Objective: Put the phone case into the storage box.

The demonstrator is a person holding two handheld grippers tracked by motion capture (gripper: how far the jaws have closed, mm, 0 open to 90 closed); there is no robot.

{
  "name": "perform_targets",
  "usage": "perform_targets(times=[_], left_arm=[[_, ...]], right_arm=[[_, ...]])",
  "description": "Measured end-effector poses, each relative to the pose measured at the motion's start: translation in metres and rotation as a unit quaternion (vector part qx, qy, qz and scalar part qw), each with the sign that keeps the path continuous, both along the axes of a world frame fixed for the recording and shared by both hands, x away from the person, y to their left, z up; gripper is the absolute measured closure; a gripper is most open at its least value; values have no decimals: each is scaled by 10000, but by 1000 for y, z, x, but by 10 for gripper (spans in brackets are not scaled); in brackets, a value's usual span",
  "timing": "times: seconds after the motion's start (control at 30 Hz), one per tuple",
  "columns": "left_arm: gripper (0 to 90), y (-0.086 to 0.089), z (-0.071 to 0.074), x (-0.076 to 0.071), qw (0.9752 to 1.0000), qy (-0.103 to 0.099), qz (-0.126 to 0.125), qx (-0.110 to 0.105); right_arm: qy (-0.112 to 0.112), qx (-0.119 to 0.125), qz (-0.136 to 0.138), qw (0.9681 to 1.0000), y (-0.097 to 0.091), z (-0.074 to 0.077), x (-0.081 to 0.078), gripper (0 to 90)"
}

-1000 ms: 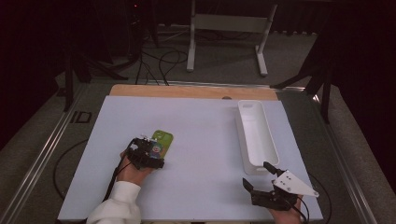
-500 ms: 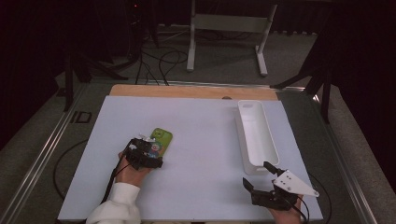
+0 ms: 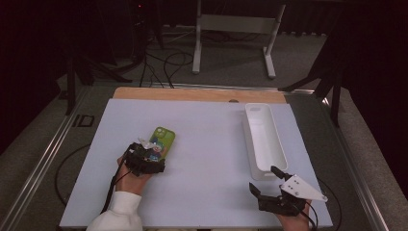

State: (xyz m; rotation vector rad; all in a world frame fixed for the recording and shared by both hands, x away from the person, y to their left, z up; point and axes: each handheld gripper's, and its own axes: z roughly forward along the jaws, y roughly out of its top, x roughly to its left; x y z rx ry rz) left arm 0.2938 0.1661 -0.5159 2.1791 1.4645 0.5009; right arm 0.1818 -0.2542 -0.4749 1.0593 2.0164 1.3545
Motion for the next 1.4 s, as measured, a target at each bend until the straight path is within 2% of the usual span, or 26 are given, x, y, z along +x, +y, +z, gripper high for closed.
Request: perform_targets(times=[0.33, 0.73, 1.0, 1.17, 1.4], left_arm=[[165, 2, 7, -7, 9996, -289, -4, 15], [165, 2, 15, -13, 9984, -548, -45, -124], [164, 2, 20, -16, 9976, -672, -41, -163], [164, 0, 20, -17, 9975, -672, -94, -175], [164, -3, 24, -18, 9970, -732, -140, -202]], right_arm=[[-46, -13, 32, 10000, 4, 6, 2, 87], [25, 58, 124, 9999, 11, 18, 14, 87], [122, 62, 180, 9997, 18, 22, 25, 88], [173, 38, 248, 9995, 23, 25, 32, 88], [221, 75, 337, 9992, 33, 35, 47, 88]])
